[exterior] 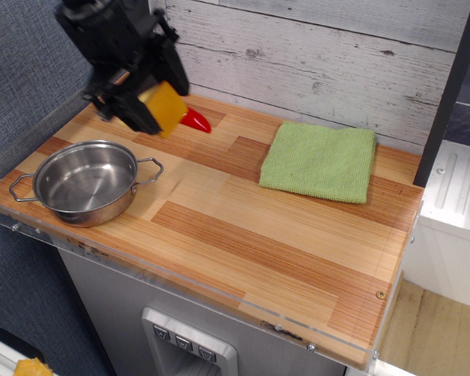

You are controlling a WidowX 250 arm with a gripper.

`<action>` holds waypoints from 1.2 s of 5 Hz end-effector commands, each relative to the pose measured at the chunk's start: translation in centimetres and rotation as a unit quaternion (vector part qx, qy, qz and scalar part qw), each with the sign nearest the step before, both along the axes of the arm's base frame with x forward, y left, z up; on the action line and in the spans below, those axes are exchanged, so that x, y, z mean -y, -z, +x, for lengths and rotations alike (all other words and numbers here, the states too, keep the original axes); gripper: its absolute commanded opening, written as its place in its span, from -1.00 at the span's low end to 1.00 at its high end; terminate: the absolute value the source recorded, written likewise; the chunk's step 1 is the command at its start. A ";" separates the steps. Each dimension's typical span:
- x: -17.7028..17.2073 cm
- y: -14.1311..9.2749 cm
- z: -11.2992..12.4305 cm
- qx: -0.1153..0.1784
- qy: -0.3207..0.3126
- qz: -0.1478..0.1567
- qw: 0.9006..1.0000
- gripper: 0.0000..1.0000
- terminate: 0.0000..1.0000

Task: Move the yellow block from the silver bowl to the middle of the table.

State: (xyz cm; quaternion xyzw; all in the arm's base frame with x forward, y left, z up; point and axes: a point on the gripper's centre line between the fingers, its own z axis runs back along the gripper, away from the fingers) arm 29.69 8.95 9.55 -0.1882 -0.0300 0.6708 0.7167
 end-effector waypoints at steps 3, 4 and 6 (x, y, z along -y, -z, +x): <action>1.4 4.8 3.9 -0.030 0.036 0.001 0.999 -1.00 -1.00; 1.7 5.4 3.9 -0.045 0.049 0.005 0.998 -1.00 -1.00; 1.5 5.2 4.0 -0.063 0.077 -0.003 0.995 1.00 -1.00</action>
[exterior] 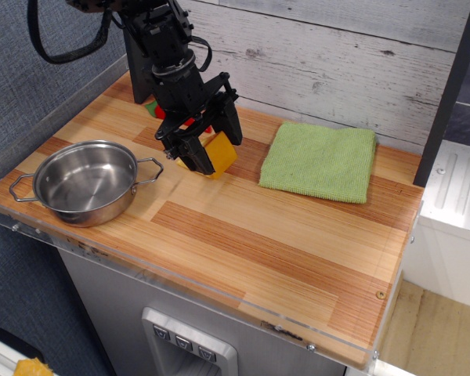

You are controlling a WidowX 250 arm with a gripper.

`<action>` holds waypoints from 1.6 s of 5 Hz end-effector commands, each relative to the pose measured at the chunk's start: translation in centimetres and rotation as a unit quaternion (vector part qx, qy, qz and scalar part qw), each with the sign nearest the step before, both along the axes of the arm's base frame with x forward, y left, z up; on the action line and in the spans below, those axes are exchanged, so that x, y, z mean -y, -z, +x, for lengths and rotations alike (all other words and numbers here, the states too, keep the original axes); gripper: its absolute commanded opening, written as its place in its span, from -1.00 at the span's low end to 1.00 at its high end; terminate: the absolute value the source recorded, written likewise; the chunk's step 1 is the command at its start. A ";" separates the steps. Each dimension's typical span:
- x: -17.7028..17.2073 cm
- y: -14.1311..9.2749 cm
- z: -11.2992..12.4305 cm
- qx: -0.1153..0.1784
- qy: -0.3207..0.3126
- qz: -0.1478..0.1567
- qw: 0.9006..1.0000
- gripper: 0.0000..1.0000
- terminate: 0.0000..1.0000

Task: Move the yellow block from the silver bowl to the middle of the table.

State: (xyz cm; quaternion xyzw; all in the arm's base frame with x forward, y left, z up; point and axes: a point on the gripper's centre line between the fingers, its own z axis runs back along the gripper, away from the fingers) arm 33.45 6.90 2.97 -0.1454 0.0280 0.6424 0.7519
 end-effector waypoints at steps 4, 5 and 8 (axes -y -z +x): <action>-1.0 -4.7 -0.4 -0.001 0.052 0.032 0.998 1.00 -1.00; -2.3 -6.4 -1.4 -0.016 0.095 0.074 0.993 1.00 -1.00; -3.1 -9.0 -2.7 -0.035 0.300 0.140 0.943 1.00 -1.00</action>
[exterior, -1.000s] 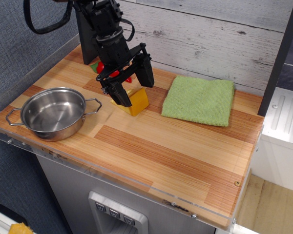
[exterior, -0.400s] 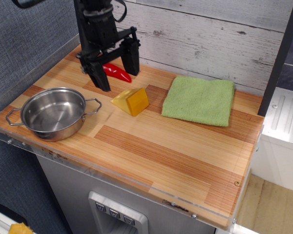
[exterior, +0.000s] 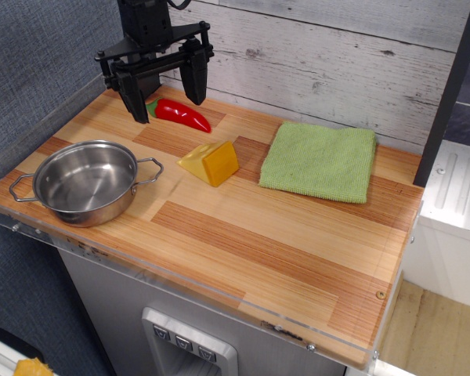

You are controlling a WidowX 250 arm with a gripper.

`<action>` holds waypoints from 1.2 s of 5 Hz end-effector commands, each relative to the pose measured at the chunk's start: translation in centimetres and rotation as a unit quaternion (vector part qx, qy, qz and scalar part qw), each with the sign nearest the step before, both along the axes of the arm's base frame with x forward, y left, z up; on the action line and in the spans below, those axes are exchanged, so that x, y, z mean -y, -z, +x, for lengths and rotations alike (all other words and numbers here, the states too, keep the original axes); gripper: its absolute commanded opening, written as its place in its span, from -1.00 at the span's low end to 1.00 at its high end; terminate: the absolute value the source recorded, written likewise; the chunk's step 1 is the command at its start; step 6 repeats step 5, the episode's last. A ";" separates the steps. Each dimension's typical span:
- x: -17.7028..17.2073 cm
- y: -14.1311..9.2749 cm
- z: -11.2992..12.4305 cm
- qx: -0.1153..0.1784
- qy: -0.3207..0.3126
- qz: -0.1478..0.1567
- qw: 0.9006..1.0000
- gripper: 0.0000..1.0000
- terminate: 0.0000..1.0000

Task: Move the yellow block from the silver bowl to the middle of the table.

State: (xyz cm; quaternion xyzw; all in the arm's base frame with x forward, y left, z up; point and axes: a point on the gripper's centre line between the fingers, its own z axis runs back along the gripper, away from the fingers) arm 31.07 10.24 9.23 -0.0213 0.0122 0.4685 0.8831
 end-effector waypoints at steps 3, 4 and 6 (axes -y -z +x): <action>0.1 -6.2 -3.2 -0.038 0.147 0.039 0.988 1.00 -1.00; -0.1 -7.3 -4.6 -0.049 0.160 0.023 0.986 1.00 -1.00; 0.1 -8.0 -6.4 -0.037 0.161 0.022 0.986 1.00 1.00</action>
